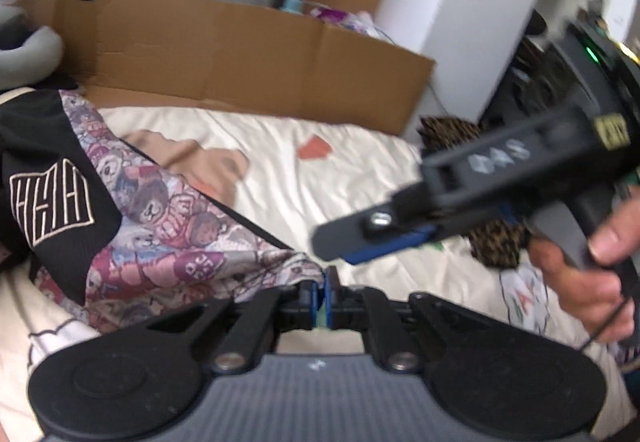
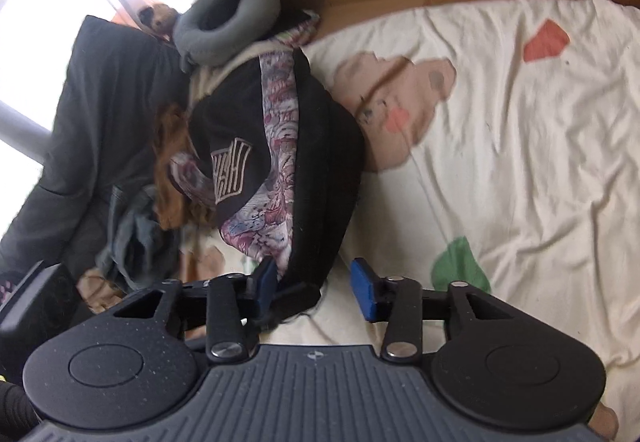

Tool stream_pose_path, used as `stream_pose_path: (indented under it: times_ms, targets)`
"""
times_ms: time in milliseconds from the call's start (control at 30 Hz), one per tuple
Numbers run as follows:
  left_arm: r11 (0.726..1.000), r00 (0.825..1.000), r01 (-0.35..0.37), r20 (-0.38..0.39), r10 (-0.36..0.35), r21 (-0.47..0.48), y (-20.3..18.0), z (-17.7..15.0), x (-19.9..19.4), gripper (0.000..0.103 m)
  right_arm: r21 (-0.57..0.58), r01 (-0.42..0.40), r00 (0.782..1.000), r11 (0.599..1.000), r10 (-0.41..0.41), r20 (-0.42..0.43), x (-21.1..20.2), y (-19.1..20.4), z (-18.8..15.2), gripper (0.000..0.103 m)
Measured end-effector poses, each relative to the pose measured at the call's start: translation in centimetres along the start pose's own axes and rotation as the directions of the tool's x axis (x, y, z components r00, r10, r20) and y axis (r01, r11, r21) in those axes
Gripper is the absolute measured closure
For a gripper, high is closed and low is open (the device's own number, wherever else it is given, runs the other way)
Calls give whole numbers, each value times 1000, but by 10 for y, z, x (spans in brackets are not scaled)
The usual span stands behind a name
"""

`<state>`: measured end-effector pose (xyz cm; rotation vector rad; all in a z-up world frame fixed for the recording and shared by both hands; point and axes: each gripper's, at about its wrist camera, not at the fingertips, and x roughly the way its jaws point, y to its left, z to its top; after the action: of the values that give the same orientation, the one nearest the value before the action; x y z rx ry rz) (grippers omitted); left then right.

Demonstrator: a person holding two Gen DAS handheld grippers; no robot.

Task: Fold clothes
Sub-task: 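Lift the hoodie with the left tool while the right tool grasps its edge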

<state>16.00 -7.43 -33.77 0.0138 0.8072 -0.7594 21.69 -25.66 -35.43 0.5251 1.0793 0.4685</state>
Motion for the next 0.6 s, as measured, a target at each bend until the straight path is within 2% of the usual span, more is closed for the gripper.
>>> stream_pose_path:
  times_ms: [100, 600]
  targets:
    - [999, 999, 16, -28, -15, 33, -9, -7, 4, 100, 0, 20, 999, 1000, -20, -26, 5, -3, -3, 74]
    - [987, 995, 65, -82, -54, 148, -37, -20, 17, 100, -25, 55, 990, 998, -58, -132, 25, 1, -15, 74]
